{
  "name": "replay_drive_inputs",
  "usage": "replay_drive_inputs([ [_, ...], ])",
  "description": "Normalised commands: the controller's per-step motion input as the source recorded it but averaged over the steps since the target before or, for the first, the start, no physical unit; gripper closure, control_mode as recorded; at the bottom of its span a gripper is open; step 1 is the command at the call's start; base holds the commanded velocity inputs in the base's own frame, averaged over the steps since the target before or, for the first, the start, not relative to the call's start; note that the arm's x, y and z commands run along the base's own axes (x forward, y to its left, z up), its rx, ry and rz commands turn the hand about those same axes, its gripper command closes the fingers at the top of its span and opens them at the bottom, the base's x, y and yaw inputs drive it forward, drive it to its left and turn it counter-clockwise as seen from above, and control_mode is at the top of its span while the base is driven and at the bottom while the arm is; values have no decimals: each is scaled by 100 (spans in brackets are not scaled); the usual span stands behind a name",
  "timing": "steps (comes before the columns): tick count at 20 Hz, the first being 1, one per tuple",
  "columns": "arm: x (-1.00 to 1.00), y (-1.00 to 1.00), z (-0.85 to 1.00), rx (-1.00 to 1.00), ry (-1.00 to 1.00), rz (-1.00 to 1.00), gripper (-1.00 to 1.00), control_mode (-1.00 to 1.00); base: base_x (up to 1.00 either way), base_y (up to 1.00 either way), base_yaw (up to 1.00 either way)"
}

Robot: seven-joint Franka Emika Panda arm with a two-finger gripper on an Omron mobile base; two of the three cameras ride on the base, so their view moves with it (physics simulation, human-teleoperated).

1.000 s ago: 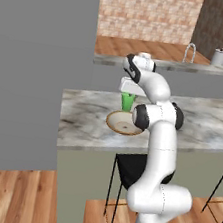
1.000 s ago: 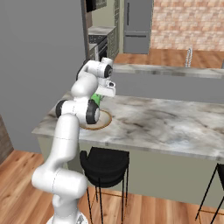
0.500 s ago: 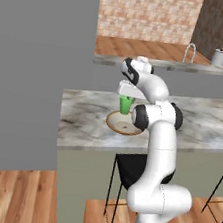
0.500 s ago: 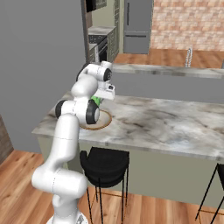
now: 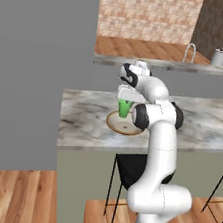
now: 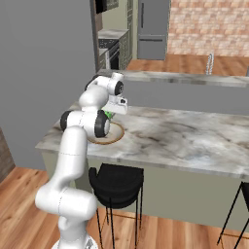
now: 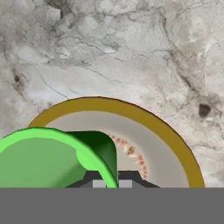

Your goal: Place the cup inside the bowl on the dining table and move the bowl to any counter.

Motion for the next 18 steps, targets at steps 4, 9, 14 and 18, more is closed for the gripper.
replay_drive_inputs([
  [4,0,0,-17,0,-4,0,100,-100,0,0,0],
  [9,0,0,-14,0,0,0,100,-100,0,0,0],
  [14,0,0,-7,0,0,0,100,-100,0,0,0],
  [18,-4,0,-1,0,0,0,100,-100,0,0,0],
])
